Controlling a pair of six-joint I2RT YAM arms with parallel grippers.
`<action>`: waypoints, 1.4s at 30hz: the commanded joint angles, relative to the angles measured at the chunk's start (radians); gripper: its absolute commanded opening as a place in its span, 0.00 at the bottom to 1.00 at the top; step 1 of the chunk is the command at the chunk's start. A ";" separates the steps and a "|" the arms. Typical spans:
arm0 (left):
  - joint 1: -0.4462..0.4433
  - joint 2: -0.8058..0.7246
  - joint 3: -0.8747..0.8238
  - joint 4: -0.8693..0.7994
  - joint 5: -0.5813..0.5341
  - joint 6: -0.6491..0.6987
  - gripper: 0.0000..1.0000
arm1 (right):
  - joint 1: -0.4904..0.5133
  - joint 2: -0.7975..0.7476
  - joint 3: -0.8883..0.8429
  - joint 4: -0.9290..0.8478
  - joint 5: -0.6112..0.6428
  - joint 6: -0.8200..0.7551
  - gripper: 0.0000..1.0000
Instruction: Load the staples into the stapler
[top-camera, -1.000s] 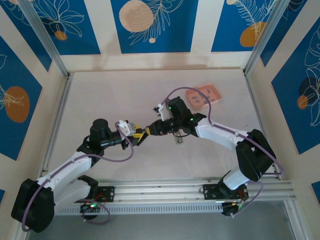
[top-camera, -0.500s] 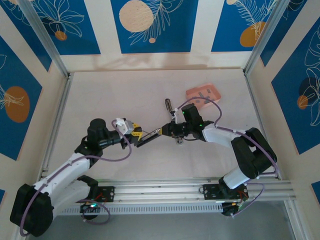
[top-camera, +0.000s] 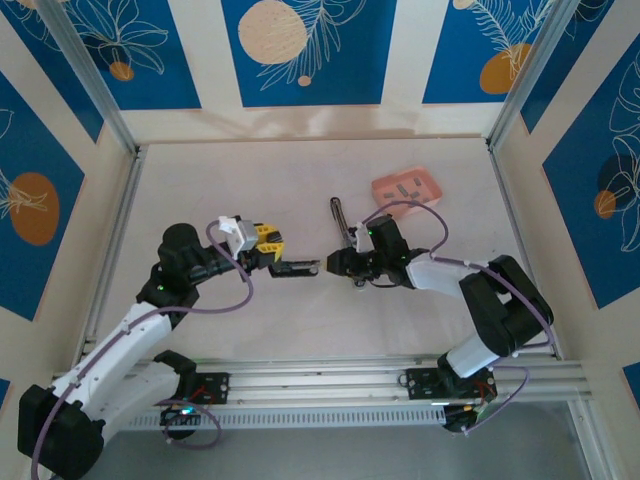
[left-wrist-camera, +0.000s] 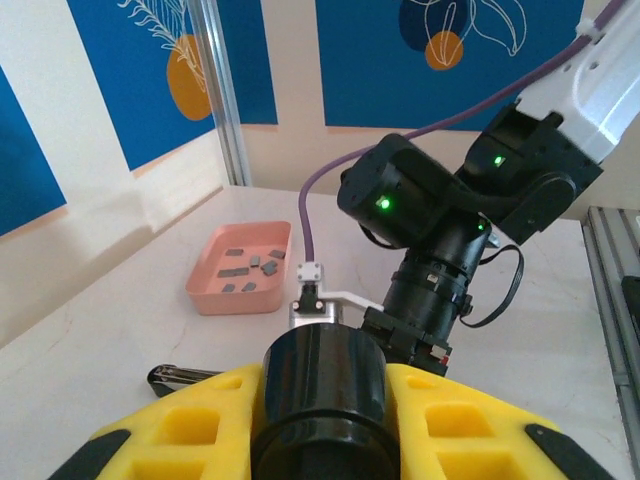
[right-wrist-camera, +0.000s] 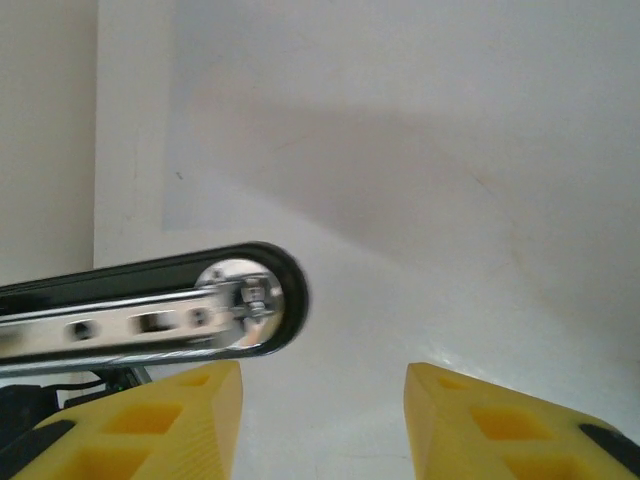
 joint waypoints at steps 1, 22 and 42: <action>-0.008 -0.023 0.047 0.058 0.004 -0.020 0.00 | 0.015 -0.088 0.003 -0.012 0.045 -0.105 0.49; -0.008 0.015 0.038 0.179 0.108 -0.087 0.00 | 0.116 -0.300 -0.060 0.217 -0.177 -0.944 0.62; -0.008 0.035 0.034 0.288 0.219 -0.140 0.00 | 0.176 -0.018 0.139 0.233 -0.426 -0.995 0.65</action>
